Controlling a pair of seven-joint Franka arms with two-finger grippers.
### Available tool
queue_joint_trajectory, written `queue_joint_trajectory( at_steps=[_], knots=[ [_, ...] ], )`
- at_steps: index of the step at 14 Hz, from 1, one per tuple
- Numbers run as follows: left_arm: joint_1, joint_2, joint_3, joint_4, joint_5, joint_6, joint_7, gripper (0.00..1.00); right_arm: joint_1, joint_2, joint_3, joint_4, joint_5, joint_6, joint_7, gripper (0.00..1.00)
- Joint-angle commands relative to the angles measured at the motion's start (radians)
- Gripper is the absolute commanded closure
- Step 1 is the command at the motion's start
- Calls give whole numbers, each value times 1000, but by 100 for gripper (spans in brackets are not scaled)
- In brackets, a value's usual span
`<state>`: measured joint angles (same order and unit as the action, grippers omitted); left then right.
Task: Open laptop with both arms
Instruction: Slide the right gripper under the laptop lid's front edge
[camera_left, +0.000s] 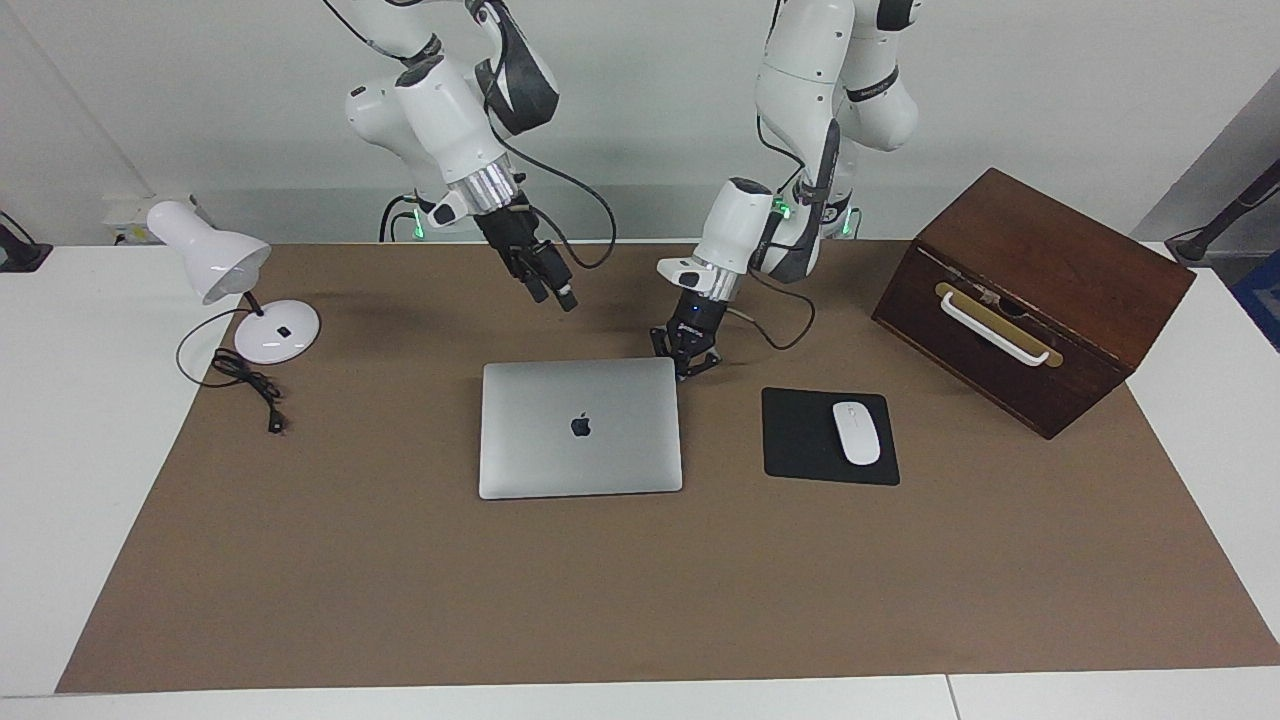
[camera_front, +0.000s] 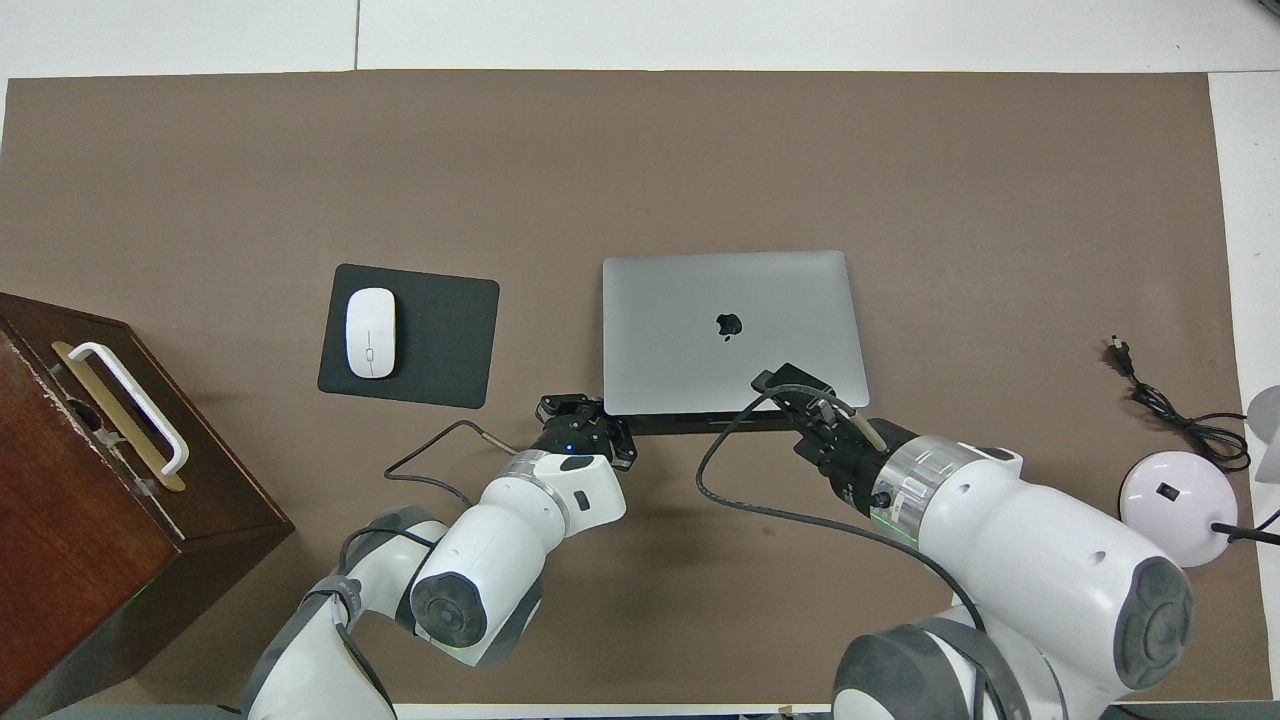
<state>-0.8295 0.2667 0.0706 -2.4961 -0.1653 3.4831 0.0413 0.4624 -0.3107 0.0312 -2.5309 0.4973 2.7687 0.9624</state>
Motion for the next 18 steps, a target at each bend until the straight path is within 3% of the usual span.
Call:
queue_joint_trajectory(
  at_steps=[1, 9, 18],
  knots=[
    [-3, 34, 3, 14, -19, 21, 5, 100, 24, 19, 4, -25, 27, 86, 15, 0],
    [-3, 34, 3, 14, -19, 21, 5, 100, 81, 159, 6, -28, 82, 293, 18, 0],
    [-3, 34, 3, 16, -19, 21, 5, 100, 110, 252, 6, -16, 125, 394, 18, 0]
  ],
)
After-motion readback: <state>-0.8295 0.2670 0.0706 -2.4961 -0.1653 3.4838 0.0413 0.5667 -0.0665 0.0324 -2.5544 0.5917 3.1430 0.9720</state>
